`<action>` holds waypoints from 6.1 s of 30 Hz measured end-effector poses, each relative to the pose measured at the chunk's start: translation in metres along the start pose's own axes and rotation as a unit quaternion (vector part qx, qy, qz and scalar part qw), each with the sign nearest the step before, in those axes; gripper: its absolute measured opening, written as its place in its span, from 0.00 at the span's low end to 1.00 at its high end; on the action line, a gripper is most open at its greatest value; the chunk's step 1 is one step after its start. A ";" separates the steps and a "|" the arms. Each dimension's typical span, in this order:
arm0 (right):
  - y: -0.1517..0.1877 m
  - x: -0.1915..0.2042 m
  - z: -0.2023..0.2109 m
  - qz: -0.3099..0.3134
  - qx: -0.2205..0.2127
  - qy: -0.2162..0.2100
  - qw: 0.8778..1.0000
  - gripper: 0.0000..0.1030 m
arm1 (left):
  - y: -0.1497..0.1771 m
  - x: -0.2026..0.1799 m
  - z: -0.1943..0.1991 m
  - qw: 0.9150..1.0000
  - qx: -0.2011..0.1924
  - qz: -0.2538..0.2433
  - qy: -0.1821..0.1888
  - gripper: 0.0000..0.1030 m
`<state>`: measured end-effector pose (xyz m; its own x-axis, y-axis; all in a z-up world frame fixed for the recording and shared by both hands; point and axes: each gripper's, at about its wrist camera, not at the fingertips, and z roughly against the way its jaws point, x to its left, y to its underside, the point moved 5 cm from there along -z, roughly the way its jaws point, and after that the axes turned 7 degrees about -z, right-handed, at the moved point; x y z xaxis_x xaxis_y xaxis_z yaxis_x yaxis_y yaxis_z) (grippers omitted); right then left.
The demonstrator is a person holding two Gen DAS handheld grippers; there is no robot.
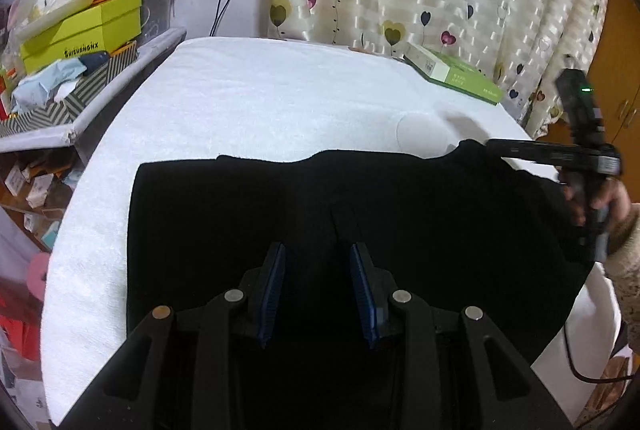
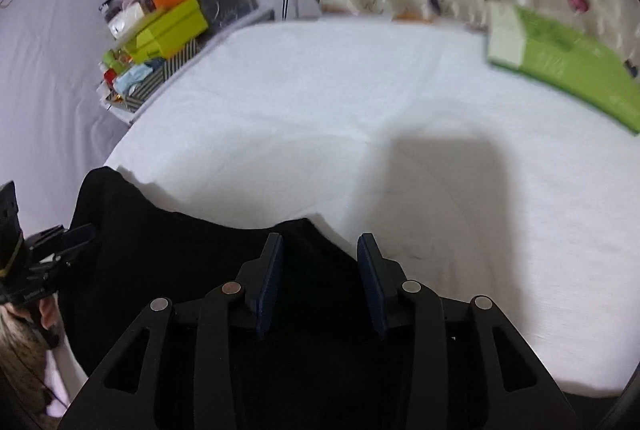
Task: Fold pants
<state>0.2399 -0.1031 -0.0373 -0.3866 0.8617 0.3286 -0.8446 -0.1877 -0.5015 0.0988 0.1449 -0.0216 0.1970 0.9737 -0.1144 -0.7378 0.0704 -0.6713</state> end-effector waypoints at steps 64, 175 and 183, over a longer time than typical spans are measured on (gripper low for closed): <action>0.171 0.025 0.099 -0.001 -0.071 0.125 0.990 0.38 | 0.029 -0.067 0.043 0.999 -0.029 -0.030 0.015 0.38; 0.195 -0.135 0.211 -0.291 -0.229 0.039 0.928 0.06 | 0.001 -0.245 -0.033 0.974 0.055 -0.102 0.192 0.46; 0.187 -0.114 0.200 -0.259 -0.224 0.040 0.939 0.06 | -0.023 -0.265 -0.042 0.967 0.055 -0.102 0.227 0.46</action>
<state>0.0520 -0.3305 -0.0088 0.0764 0.8186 0.5692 -0.6636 0.4679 -0.5837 0.0910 -0.1242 -0.0064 0.5899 0.7437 -0.3146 -0.7133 0.2973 -0.6346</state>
